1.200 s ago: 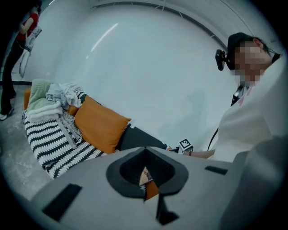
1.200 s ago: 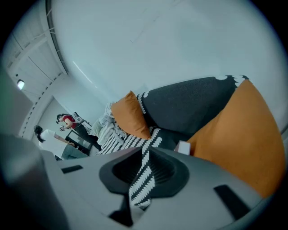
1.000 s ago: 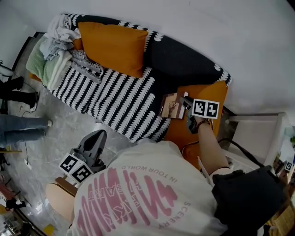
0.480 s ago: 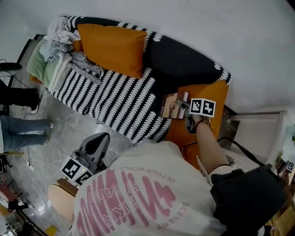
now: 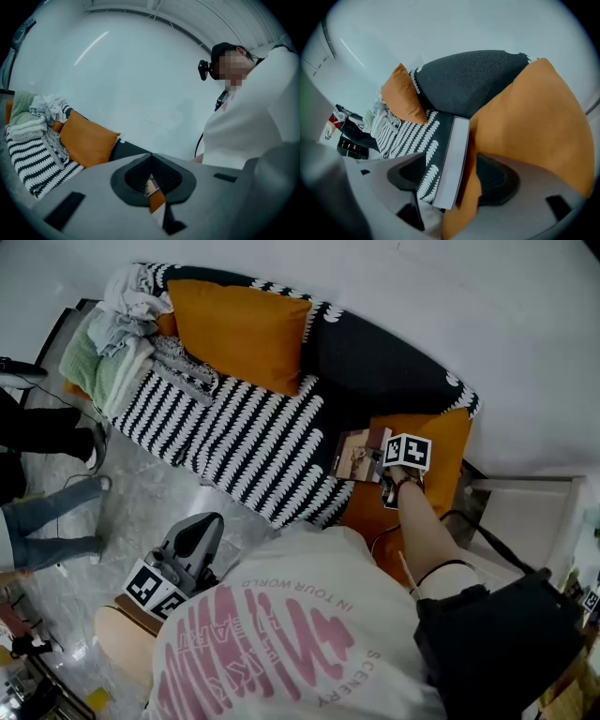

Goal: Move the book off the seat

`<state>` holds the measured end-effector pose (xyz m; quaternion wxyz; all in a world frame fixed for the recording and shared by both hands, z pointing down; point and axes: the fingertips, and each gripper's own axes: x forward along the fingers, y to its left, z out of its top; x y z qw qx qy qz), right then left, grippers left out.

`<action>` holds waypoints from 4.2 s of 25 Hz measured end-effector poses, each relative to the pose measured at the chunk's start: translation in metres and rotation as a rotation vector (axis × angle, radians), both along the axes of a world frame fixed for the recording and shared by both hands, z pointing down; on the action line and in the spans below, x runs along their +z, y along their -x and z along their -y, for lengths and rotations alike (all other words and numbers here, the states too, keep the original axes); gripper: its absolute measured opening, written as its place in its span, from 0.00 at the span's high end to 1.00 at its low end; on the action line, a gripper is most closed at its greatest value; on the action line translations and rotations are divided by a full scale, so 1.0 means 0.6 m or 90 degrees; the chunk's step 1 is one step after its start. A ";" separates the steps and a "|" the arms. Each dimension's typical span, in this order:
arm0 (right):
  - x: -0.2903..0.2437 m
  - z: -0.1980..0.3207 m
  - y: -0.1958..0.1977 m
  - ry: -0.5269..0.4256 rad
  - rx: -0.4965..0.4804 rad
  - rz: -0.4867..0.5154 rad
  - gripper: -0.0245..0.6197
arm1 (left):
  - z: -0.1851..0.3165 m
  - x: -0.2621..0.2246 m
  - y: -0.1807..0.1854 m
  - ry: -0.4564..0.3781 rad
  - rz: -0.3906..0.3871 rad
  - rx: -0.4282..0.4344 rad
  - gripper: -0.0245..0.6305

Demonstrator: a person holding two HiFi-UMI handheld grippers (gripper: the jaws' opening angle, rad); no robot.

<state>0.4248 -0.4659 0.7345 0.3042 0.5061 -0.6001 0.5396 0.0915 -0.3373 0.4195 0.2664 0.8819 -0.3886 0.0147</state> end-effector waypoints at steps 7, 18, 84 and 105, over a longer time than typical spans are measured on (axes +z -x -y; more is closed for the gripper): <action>0.033 -0.013 0.035 0.069 -0.069 -0.037 0.43 | -0.009 -0.003 0.007 0.002 0.002 -0.013 0.95; 0.066 -0.051 0.061 0.131 -0.006 0.012 0.67 | -0.014 -0.005 0.019 0.008 0.006 -0.035 0.95; -0.506 -0.165 0.595 -0.115 -0.329 0.588 0.71 | -0.176 -0.054 0.279 -0.037 -0.034 -0.353 0.95; -0.585 -0.507 1.005 0.106 -0.709 0.708 0.71 | -0.671 -0.054 0.501 -0.063 -0.028 -0.823 0.95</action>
